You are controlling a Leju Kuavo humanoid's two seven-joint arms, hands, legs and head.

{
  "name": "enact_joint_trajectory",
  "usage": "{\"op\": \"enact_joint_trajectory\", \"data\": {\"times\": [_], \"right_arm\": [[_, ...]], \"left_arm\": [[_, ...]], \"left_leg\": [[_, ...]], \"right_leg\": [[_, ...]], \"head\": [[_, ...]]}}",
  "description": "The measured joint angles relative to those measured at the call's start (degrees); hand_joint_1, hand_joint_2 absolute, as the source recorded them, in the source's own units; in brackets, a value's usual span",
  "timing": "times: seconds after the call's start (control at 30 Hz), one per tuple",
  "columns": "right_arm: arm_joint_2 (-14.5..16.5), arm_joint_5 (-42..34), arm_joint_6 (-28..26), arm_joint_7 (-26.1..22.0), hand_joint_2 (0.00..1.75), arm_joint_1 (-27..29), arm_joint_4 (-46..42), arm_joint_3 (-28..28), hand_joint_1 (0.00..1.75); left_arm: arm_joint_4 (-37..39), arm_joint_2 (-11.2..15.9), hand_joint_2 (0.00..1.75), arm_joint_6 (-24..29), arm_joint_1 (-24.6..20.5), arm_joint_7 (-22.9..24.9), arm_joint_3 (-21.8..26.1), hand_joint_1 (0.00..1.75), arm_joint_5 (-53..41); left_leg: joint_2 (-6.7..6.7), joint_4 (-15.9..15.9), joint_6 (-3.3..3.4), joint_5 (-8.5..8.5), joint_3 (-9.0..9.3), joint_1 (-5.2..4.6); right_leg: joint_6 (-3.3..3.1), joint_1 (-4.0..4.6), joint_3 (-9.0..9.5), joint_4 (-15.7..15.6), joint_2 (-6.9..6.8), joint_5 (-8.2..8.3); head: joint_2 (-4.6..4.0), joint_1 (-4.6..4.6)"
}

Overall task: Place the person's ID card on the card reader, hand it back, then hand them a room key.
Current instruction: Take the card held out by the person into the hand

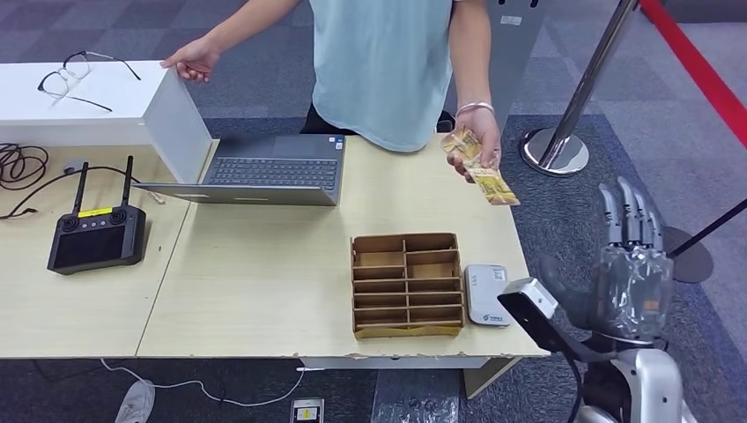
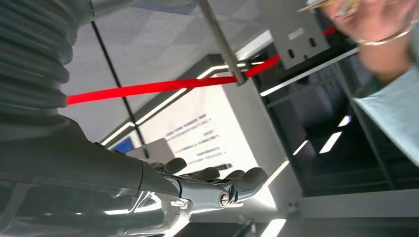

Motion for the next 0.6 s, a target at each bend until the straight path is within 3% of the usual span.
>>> {"op": "enact_joint_trajectory", "data": {"times": [0.33, 0.6], "right_arm": [[0.1, 1.36, 2.38, -1.97, 1.75, -6.01, 1.65, 6.04, 0.0], [0.16, 1.36, 2.55, -2.02, 1.75, -7.45, 2.91, 8.13, 0.0]], "left_arm": [[0.0, 0.16, 0.0, -0.94, -0.02, 0.17, -0.84, 0.0, -0.93], [0.0, 0.25, 0.0, -0.94, -0.01, 0.16, -1.53, 0.0, -0.93]], "left_leg": [[-0.01, 0.0, 0.0, 0.0, -0.01, 0.0], [-0.01, 0.0, 0.0, 0.0, -0.02, 0.0]], "right_leg": [[0.0, 0.0, -0.01, 0.01, 0.0, 0.0], [0.0, 0.0, -0.01, 0.01, 0.0, 0.0]], "head": [[0.0, 0.01], [-0.01, 0.0]]}}
